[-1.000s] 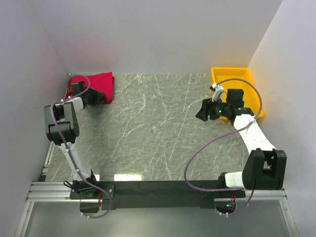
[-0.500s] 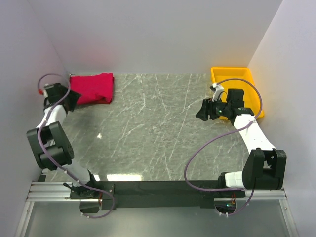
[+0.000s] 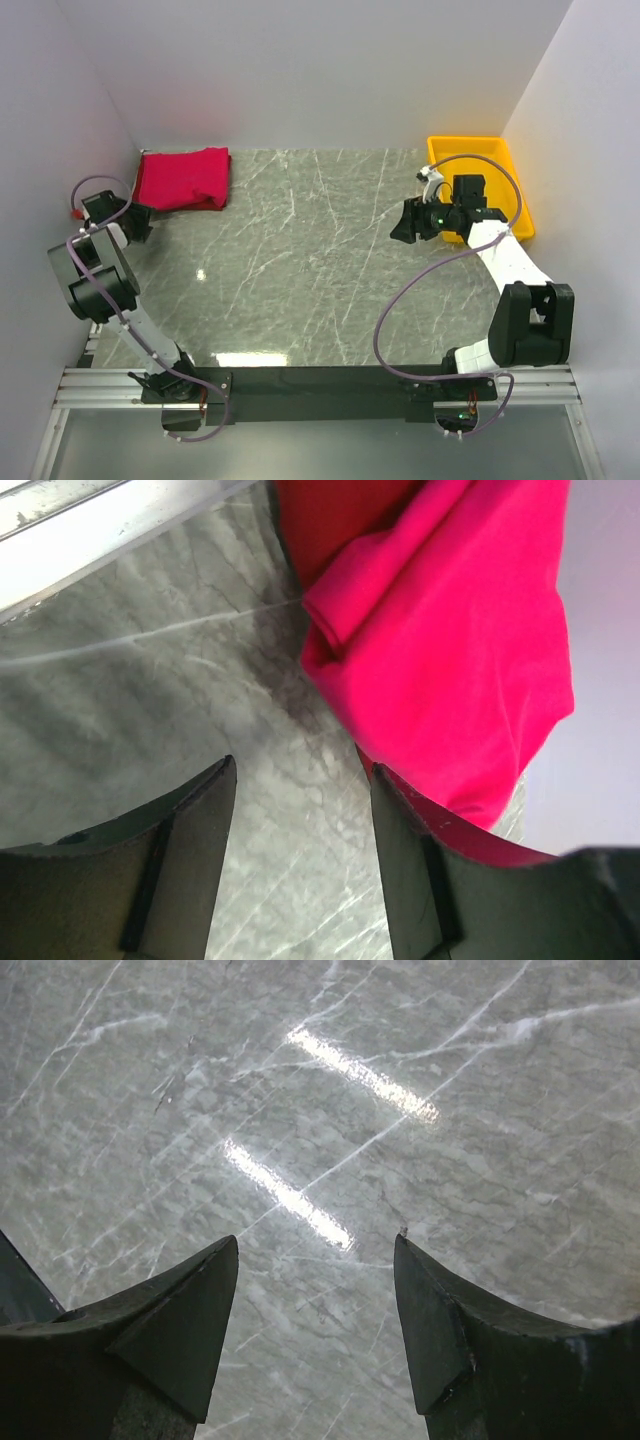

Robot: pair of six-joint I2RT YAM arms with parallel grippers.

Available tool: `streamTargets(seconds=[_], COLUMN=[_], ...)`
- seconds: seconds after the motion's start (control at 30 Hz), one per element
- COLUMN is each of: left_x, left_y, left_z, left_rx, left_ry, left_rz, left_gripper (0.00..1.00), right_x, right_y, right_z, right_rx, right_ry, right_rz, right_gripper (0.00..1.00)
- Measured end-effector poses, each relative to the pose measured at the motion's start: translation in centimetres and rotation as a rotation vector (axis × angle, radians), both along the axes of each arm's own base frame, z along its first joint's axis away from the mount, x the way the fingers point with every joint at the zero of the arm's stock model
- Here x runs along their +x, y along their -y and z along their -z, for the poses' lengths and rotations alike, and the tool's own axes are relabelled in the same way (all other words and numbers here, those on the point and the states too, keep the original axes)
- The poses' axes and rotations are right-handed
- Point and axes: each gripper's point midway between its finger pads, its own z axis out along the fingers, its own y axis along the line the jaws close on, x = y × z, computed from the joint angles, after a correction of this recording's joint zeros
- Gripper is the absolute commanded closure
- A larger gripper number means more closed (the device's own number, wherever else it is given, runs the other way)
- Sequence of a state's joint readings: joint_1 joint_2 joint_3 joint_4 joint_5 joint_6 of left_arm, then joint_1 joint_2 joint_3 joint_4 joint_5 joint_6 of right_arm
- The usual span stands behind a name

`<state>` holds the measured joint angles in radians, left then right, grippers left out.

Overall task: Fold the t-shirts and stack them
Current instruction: Neatly place the folded tshirt to the corner

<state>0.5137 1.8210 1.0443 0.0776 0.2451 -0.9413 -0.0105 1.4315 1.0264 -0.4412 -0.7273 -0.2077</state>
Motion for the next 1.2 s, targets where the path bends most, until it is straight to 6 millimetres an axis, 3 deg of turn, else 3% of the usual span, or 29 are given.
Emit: streamTargets(seconds=[0.2, 0.53, 0.73, 0.83, 1.07, 1.2], left_x=[1.3, 3.3, 4.5, 5.1, 5.6, 6.5], left_y=[-0.4, -1.0, -1.6, -1.7, -2.0, -2.8], left_z=[1.0, 0.2, 0.4, 0.5, 0.1, -1.5], left_rx=[-0.034, -0.059, -0.061, -0.063, -0.046, 0.032], left_ry=[0.021, 0.086, 0.119, 0.129, 0.117, 0.106], left_rz=[-0.022, -0.043, -0.050, -0.049, -0.034, 0.009], left_gripper=[0.42, 0.49, 0.71, 0.97, 0.99, 0.99], right_x=[0.4, 0.3, 0.4, 0.5, 0.3, 0.2], right_y=[0.0, 0.1, -0.2, -0.6, -0.6, -0.6], right_z=[-0.1, 1.0, 0.9, 0.7, 0.8, 0.9], right_rx=[-0.005, -0.012, -0.017, -0.018, -0.022, -0.023], right_ry=[0.007, -0.031, -0.038, -0.032, -0.044, -0.047], right_rz=[-0.005, -0.008, -0.019, -0.031, -0.035, -0.035], right_gripper=[0.30, 0.31, 0.31, 0.31, 0.31, 0.31])
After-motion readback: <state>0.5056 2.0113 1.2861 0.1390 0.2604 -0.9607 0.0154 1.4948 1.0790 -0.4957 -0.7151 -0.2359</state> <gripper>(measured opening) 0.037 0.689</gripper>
